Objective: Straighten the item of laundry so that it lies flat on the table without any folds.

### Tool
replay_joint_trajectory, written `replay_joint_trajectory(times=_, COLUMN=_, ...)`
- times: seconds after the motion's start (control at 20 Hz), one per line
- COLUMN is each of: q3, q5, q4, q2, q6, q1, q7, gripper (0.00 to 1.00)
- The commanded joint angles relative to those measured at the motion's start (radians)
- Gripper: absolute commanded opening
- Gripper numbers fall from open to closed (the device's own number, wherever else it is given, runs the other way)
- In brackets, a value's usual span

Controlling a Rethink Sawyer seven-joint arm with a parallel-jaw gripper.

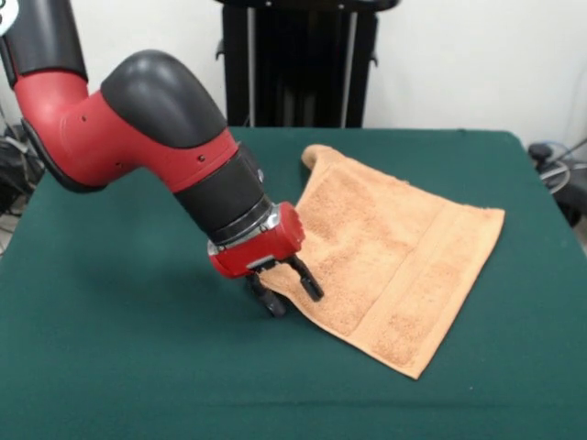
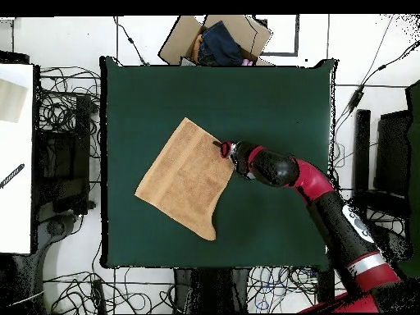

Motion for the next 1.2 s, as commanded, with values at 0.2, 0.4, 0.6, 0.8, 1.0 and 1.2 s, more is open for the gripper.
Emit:
replay_joint_trajectory(times=0.2, q3=0.015, q5=-0.076, q4=-0.143, q2=0.215, q6=-0.041, q1=0.044, q7=-0.266, gripper=1.00)
replay_joint_trajectory(times=0.4, q3=0.043, q5=-0.042, q4=-0.168, q2=0.276, q6=0.016, q1=0.017, q7=-0.339, gripper=1.00)
replay_joint_trajectory(times=0.6, q3=0.046, q5=-0.038, q4=-0.180, q2=0.289, q6=0.032, q1=0.015, q7=-0.365, gripper=1.00)
replay_joint_trajectory(times=0.8, q3=0.038, q5=-0.034, q4=-0.182, q2=0.289, q6=0.034, q1=0.021, q7=-0.365, gripper=1.00)
replay_joint_trajectory(times=1.0, q3=0.029, q5=-0.034, q4=-0.181, q2=0.286, q6=0.026, q1=0.024, q7=-0.367, gripper=1.00)
replay_joint_trajectory(times=1.2, q3=0.018, q5=-0.028, q4=-0.182, q2=0.272, q6=0.023, q1=0.034, q7=-0.359, gripper=1.00)
